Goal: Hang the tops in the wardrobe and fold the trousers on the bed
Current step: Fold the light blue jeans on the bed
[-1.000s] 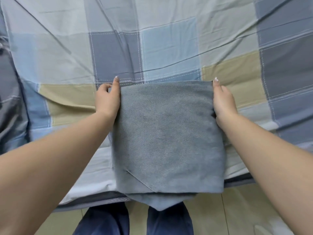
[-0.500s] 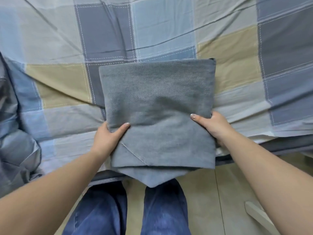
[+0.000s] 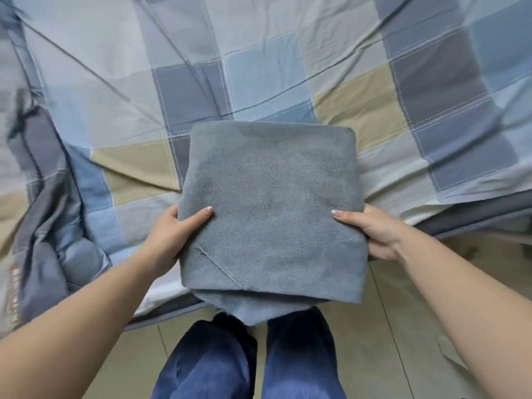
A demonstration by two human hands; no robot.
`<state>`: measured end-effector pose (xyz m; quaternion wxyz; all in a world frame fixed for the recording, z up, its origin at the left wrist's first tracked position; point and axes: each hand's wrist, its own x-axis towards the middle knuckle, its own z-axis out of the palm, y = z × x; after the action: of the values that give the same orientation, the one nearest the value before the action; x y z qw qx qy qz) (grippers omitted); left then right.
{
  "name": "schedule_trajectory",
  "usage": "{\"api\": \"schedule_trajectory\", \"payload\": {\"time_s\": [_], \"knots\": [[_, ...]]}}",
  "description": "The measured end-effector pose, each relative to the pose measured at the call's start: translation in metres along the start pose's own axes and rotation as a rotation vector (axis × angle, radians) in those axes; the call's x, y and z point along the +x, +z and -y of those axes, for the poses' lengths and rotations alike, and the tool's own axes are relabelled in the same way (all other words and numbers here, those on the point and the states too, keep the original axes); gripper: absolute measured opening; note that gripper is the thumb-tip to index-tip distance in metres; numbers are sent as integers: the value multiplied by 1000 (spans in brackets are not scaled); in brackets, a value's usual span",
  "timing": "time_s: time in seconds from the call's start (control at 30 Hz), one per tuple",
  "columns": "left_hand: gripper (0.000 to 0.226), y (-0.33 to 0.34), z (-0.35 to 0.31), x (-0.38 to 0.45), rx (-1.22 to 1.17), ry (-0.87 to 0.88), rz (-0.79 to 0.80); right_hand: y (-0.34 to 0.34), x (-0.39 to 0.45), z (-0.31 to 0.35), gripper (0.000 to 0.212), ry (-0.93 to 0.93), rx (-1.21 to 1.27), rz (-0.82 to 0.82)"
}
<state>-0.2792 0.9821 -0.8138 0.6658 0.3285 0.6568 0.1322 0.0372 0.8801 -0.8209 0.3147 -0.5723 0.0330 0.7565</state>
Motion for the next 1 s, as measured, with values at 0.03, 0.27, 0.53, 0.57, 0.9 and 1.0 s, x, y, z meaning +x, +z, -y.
{"api": "schedule_trajectory", "payload": {"time_s": [0.03, 0.27, 0.53, 0.57, 0.9, 1.0], "knots": [[62, -2, -11, -10, 34, 18, 53, 5, -17, -6, 26, -27, 27, -10], [92, 5, -64, -87, 189, 98, 324, 29, -146, -66, 57, -152, 264, -115], [97, 49, -123, -217, 407, 166, 602, 69, -339, -132, 19, -335, 562, -338], [96, 58, -130, -233, 438, 179, 633, 72, -360, -141, 22, -351, 591, -362], [90, 193, -138, -416, 735, 304, 978, 62, -555, -263, 33, -618, 859, -619], [101, 238, -109, -478, 792, 300, 1097, 56, -611, -319, 34, -683, 933, -717]]}}
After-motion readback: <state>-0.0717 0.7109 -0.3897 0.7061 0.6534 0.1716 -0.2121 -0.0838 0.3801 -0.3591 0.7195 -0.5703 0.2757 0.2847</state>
